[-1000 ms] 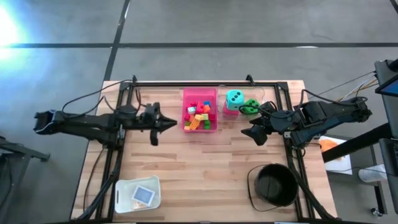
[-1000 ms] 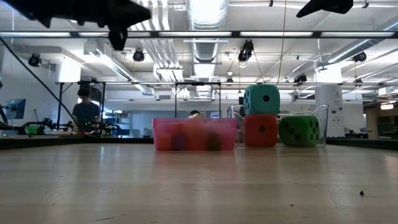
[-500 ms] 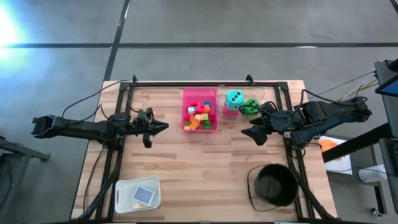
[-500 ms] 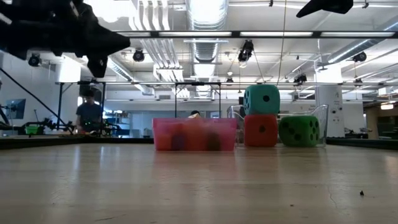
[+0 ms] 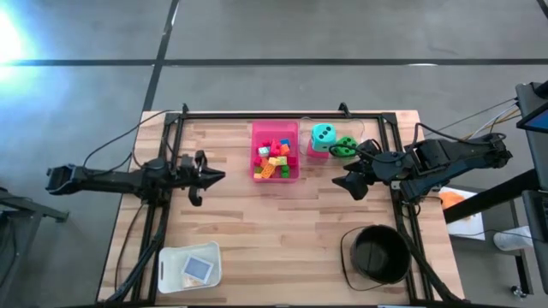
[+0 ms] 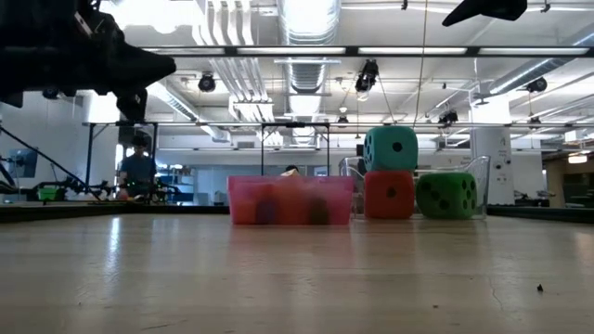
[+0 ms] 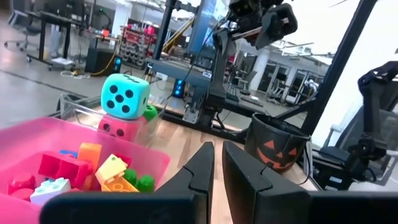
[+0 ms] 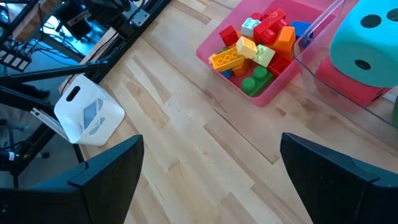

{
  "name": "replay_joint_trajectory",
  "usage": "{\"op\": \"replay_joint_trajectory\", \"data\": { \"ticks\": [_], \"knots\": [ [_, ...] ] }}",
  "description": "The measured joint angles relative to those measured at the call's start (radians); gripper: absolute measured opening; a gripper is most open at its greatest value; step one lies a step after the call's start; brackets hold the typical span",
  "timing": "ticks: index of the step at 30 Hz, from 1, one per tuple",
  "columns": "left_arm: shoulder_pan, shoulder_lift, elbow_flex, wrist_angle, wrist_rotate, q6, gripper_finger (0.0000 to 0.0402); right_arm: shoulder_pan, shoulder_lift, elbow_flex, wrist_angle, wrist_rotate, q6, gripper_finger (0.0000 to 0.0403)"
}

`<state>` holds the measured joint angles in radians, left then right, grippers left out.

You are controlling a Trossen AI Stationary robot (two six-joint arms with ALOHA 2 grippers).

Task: Pick & Place Toys
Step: Return to Home Position

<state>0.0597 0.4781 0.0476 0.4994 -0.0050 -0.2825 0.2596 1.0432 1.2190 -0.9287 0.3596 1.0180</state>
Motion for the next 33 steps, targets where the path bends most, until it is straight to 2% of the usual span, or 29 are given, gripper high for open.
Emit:
{"op": "replay_joint_trajectory", "data": {
  "ticks": [6,28,33],
  "knots": [
    [0.0,-0.091,-0.044,-0.016,0.02,0.008,0.0037,0.0,0.0,0.0,0.0,0.0,0.0,0.037],
    [0.0,-0.464,-0.045,-0.35,0.064,0.077,0.0037,0.0,0.0,0.0,0.005,0.0,0.022,0.037],
    [0.0,-0.476,-0.045,-0.391,0.068,0.097,0.0037,0.0,0.0,0.0,0.005,0.0,0.021,0.037]
  ]
}}
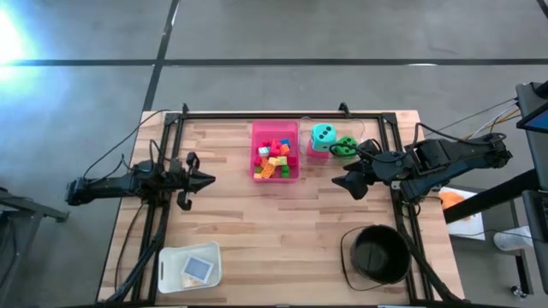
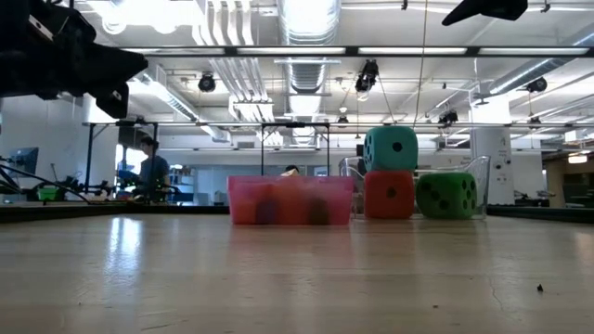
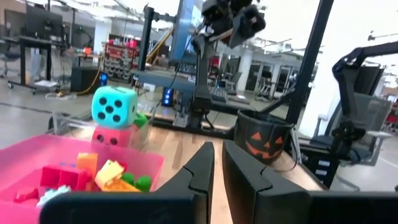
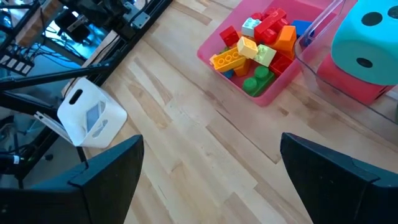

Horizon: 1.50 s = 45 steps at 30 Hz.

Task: Pick & Place Toys
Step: Return to Home Position

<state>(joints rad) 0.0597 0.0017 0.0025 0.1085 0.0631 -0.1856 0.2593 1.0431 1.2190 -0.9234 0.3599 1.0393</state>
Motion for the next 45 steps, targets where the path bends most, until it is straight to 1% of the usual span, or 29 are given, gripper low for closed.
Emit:
{"op": "replay_joint_trajectory", "data": {
  "ticks": [7,11,16,21,32,34,36,38,43,45],
  "knots": [
    [0.0,-0.001,0.0,-0.071,-0.002,0.006,0.0037,0.0,0.0,0.0,0.0,0.0,0.0,0.037],
    [0.0,0.005,0.0,-0.085,-0.006,0.012,0.0037,0.0,0.0,0.0,0.0,0.0,0.0,0.037],
    [0.0,0.033,0.0,-0.084,-0.015,0.052,0.0037,0.0,0.0,0.0,0.001,0.0,0.004,0.037],
    [0.0,0.054,0.0,-0.084,-0.015,0.052,0.0037,0.0,0.0,0.0,0.001,0.0,0.001,0.037],
    [0.0,0.055,-0.001,-0.083,-0.015,0.048,0.0037,0.0,0.0,0.0,0.002,0.002,0.004,0.037],
    [0.0,0.055,-0.001,-0.083,-0.015,0.048,0.0037,0.0,0.0,0.0,0.015,0.034,0.028,0.037],
    [0.0,0.055,-0.001,-0.083,-0.015,0.048,0.0037,0.0,0.01,0.0,0.039,0.122,0.034,0.037],
    [0.0,0.055,-0.001,-0.083,-0.015,0.048,0.0037,0.0,0.014,0.0,0.054,0.168,0.048,0.037],
    [0.0,0.055,-0.001,-0.083,-0.015,0.048,0.0037,0.0,0.022,0.0,0.071,0.167,0.055,0.037],
    [0.0,0.055,-0.001,-0.083,-0.015,0.047,0.0037,-0.001,0.026,0.0,0.068,0.19,-0.021,0.037]
  ]
}}
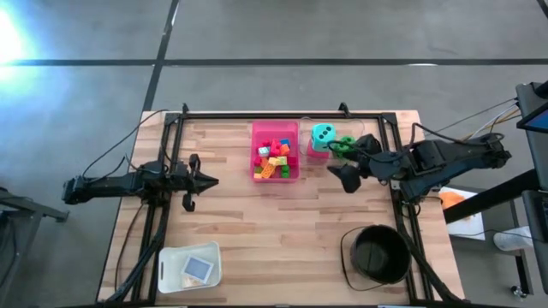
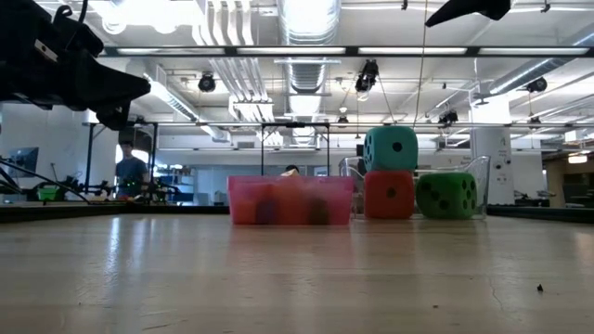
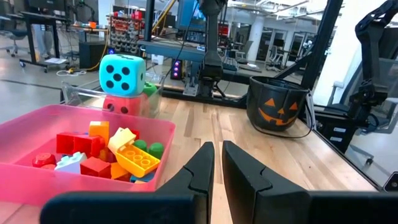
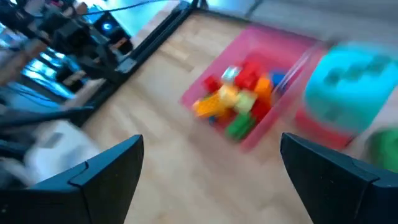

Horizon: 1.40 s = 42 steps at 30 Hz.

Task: Pick & Place Toys
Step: Return to Home Position

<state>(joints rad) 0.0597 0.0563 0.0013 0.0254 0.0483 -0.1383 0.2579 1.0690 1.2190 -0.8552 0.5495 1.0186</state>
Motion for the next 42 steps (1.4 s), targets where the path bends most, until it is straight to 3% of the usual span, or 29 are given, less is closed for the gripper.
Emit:
{"op": "replay_joint_trajectory", "data": {
  "ticks": [3,5,11,17,20,25,28,42],
  "knots": [
    [0.0,0.0,0.0,0.0,0.0,0.0,0.0037,0.009,-0.028,0.0,-0.006,0.031,-0.162,0.037],
    [0.0,0.0,0.0,0.0,0.0,0.0,0.0037,0.026,-0.068,0.0,-0.028,0.048,-0.182,0.037],
    [0.0,0.0,0.0,0.0,0.0,0.0,0.0037,0.143,-0.24,-0.025,-0.16,0.261,-0.224,0.037],
    [0.0,0.0,0.0,0.0,0.0,0.0,0.0037,0.271,-0.442,-0.167,-0.135,0.257,-0.275,0.037],
    [0.0,0.0,0.0,0.0,0.0,-0.001,0.0037,0.312,-0.556,-0.286,0.008,0.184,-0.343,0.037],
    [0.0,0.0,0.0,0.0,0.0,-0.003,0.0037,0.318,-0.699,-0.5,0.45,-0.114,-0.575,0.037],
    [0.0,0.0,0.0,0.0,0.0,-0.003,0.0037,0.318,-0.756,-0.596,0.598,-0.179,-0.631,0.037],
    [0.0,0.0,0.0,0.0,0.0,-0.003,0.0037,0.214,-0.926,-0.746,0.479,-0.155,-0.641,0.037]
  ]
}}
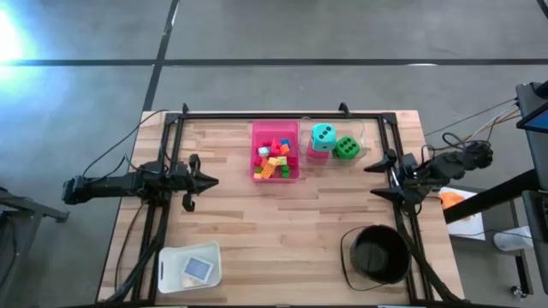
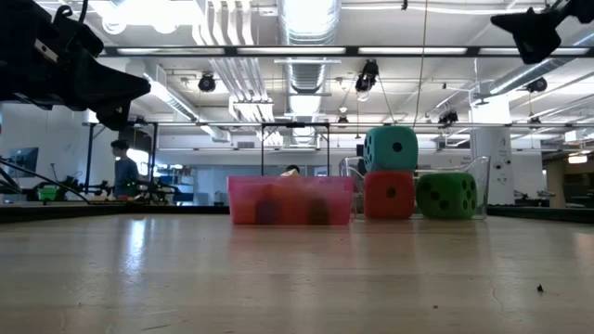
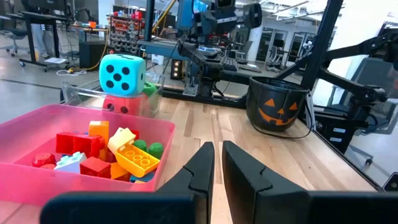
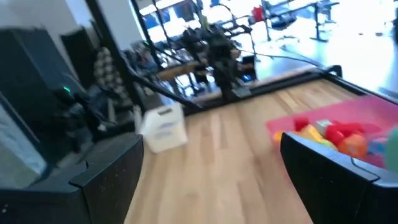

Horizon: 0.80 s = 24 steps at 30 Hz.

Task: Pick & Place Toys
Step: Return to Home Position

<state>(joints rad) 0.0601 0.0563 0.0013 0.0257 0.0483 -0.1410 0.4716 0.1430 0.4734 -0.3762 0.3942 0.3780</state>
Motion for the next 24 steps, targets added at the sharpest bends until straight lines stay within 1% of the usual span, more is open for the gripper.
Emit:
{"op": "replay_joint_trajectory", "data": {
  "ticks": [5,9,13,18,21,24],
  "knots": [
    [0.0,0.0,0.0,0.0,0.0,0.0,0.0037,-0.063,-0.053,-0.006,-0.013,0.014,-0.044,0.037],
    [0.0,0.0,0.0,0.0,0.0,0.003,0.0037,-0.093,-0.099,-0.038,-0.017,0.027,-0.087,0.037],
    [0.0,0.0,0.0,0.0,0.0,0.003,0.0037,-0.111,-0.139,-0.089,-0.015,0.051,-0.07,0.037],
    [0.0,0.0,0.0,0.0,0.0,0.003,0.0037,-0.112,-0.14,-0.149,-0.001,0.05,-0.038,0.037],
    [0.0,0.0,0.0,0.0,0.0,0.003,0.0037,-0.113,-0.142,-0.184,0.002,0.024,-0.02,0.037],
    [0.0,0.0,0.0,0.0,0.0,0.003,0.0037,-0.113,-0.142,-0.217,0.045,-0.033,-0.016,0.037]
  ]
}}
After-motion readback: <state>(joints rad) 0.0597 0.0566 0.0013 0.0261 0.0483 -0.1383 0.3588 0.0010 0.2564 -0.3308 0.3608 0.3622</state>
